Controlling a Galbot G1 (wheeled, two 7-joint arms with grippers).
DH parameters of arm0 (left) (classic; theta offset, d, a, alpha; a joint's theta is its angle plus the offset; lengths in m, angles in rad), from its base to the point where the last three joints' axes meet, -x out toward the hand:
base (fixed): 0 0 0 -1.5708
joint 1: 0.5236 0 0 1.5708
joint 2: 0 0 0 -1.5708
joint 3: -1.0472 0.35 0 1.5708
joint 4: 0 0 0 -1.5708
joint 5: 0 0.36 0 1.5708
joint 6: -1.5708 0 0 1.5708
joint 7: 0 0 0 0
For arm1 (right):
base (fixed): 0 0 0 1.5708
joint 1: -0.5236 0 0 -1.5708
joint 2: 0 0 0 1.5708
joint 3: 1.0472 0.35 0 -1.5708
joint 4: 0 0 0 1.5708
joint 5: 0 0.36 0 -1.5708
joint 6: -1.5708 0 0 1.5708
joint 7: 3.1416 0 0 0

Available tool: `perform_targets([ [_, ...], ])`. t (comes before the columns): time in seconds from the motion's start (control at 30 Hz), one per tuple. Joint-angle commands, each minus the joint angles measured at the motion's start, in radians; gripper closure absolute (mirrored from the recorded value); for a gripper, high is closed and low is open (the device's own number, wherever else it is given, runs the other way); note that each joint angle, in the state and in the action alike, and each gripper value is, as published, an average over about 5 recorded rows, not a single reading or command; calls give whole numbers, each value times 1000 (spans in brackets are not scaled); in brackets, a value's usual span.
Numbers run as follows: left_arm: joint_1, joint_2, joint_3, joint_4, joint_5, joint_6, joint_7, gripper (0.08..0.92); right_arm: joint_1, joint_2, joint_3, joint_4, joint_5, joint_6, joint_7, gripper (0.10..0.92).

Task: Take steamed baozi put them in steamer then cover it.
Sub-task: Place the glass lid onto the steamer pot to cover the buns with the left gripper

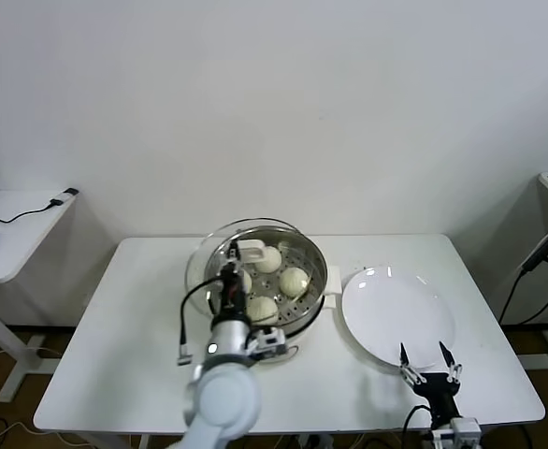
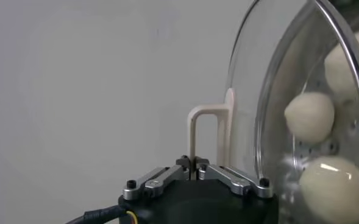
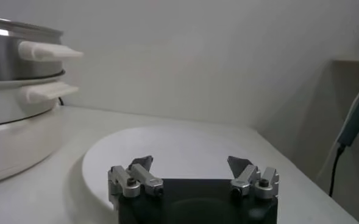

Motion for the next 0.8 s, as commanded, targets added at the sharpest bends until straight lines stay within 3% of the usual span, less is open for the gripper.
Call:
perform_targets([
  [0.03, -56, -133, 84, 141, 98, 38, 12, 868, 0, 2, 6, -7, -1, 5, 1, 203],
  [0.8, -60, -120, 32, 251, 133, 24, -45, 868, 17, 17, 15, -29, -7, 25, 2, 203],
])
